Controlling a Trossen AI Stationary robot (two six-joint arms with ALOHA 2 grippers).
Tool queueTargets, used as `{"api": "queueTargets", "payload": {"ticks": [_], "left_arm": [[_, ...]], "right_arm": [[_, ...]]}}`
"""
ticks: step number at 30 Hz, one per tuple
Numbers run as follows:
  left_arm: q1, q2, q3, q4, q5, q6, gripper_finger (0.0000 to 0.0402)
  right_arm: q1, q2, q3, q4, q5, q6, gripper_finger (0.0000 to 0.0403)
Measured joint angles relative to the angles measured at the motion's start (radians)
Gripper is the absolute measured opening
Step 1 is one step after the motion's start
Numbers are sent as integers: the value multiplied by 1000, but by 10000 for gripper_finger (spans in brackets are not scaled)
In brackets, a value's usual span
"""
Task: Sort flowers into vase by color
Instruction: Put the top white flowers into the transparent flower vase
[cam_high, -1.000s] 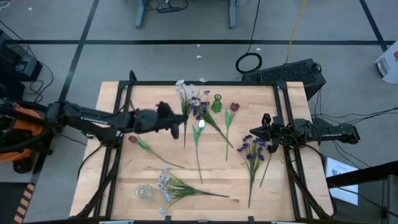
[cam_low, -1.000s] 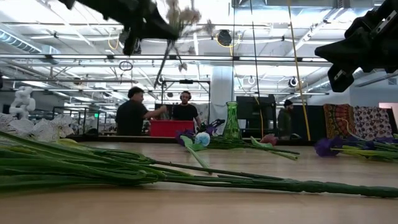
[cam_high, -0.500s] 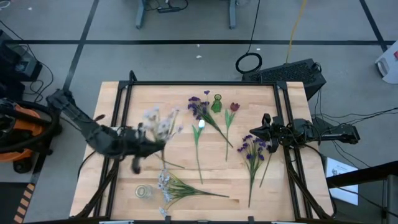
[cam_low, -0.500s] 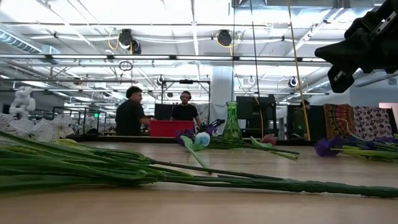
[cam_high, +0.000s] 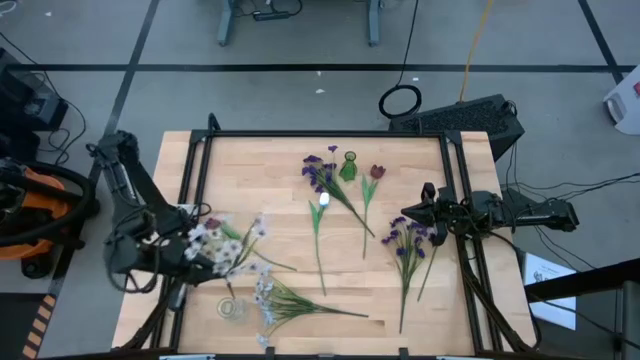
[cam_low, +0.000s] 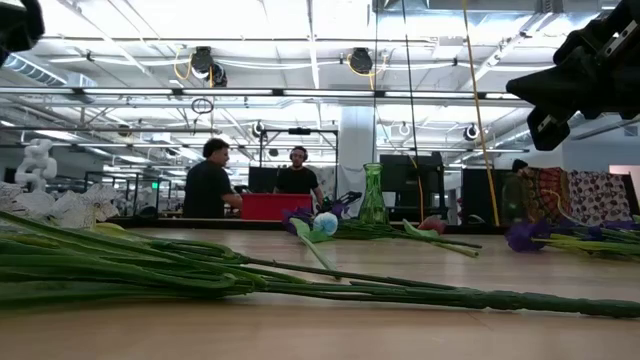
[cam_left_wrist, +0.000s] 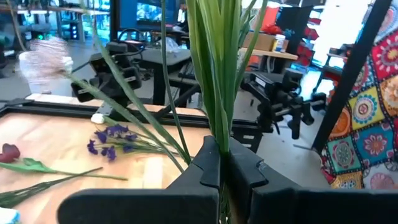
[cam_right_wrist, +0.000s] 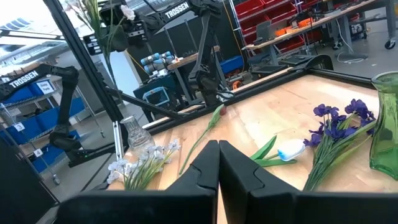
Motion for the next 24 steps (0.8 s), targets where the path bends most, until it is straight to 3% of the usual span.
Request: {"api": "queueTargets", "payload": {"ticks": [7, 24], "left_arm": [[-115, 11, 0, -46, -108, 17, 4], [-180, 171, 0, -94, -236, -125, 4]], "right_arm": [[0, 0, 0, 0, 0, 0, 0], [0, 0, 0, 0, 0, 0, 0]]}}
